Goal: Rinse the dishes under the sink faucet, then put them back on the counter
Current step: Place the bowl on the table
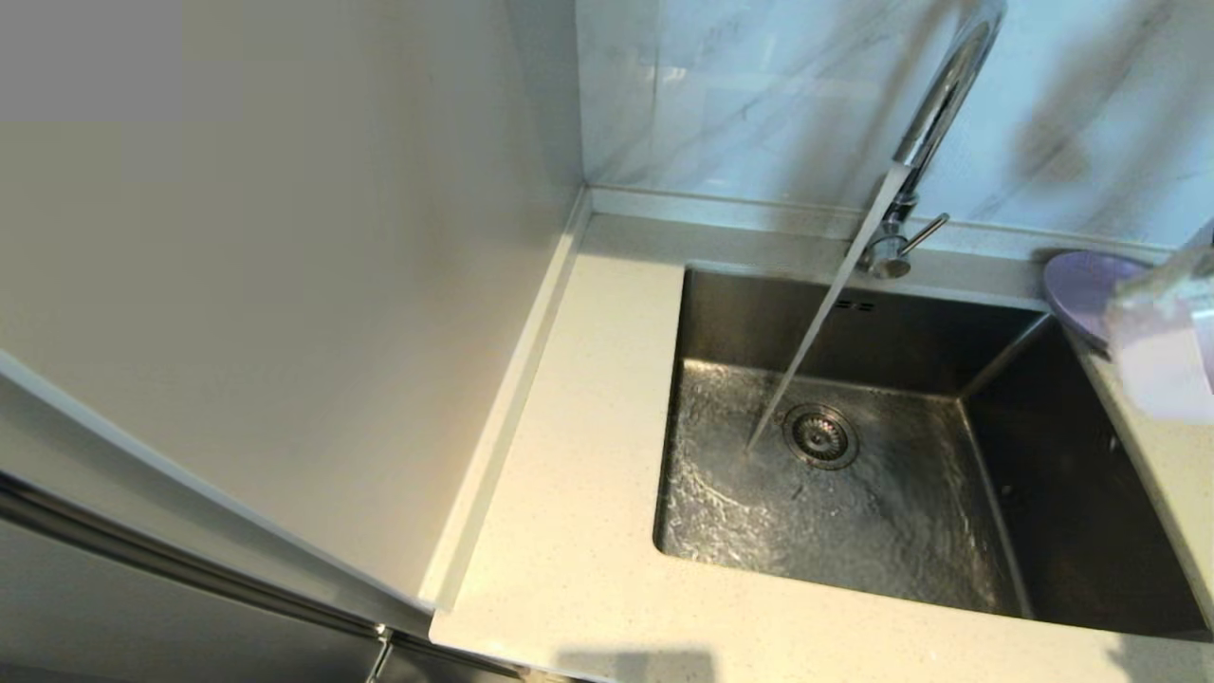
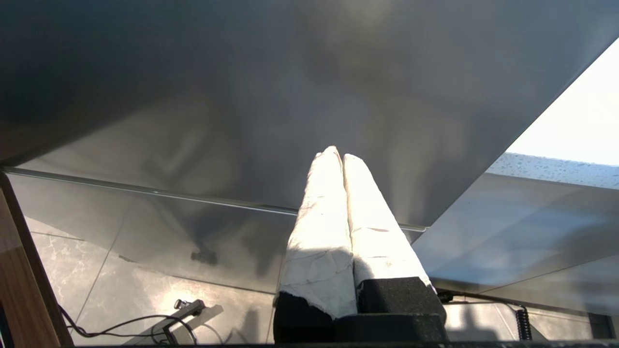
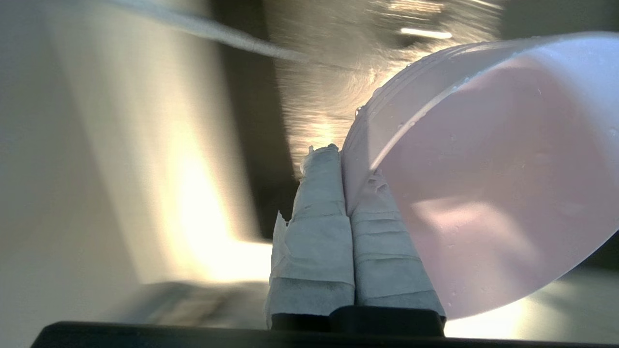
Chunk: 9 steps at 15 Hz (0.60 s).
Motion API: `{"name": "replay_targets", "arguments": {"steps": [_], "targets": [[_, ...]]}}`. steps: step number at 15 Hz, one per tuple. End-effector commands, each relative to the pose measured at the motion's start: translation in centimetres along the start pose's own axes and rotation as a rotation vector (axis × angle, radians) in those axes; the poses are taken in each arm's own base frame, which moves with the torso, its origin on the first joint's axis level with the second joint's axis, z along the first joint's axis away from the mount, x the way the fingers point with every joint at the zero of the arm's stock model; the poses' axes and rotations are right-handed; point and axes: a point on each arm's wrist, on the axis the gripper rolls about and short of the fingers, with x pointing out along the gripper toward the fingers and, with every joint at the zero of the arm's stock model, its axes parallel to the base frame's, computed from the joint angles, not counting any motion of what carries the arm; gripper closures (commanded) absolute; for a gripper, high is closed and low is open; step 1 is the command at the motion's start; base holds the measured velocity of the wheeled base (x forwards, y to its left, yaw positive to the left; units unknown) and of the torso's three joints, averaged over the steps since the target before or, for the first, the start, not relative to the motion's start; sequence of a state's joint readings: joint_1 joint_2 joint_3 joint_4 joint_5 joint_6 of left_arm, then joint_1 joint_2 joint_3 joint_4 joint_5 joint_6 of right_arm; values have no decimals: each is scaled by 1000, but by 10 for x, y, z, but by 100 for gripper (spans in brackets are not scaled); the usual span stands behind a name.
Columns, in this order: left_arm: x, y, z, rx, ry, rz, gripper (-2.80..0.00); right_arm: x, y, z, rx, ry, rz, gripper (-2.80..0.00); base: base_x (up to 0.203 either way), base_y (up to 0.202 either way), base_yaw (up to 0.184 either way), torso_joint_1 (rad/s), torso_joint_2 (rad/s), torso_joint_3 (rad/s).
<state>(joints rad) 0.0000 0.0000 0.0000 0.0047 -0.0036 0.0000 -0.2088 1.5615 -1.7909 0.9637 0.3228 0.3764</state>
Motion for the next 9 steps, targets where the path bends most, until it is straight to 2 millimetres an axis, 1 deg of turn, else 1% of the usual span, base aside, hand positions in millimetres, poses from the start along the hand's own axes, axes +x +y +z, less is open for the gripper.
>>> {"name": "replay_targets", "arguments": {"steps": [1, 2, 3, 5, 9], "targets": [[0, 0, 0, 0, 0, 1, 0, 16, -28, 0, -468, 42, -171, 0, 0, 0, 0, 0, 0, 0], [0, 0, 0, 0, 0, 0, 0, 17, -41, 0, -585, 56, -195, 0, 0, 0, 0, 0, 0, 0], [0, 0, 0, 0, 0, 1, 0, 19, -54, -2, -646, 86, -217, 0, 0, 0, 0, 0, 0, 0], [0, 0, 0, 0, 0, 1, 0, 27, -69, -9, -677, 144, -229, 0, 0, 0, 0, 0, 0, 0], [0, 0, 0, 0, 0, 1, 0, 52, -99, 1, -706, 181, -264, 0, 0, 0, 0, 0, 0, 0]]}}
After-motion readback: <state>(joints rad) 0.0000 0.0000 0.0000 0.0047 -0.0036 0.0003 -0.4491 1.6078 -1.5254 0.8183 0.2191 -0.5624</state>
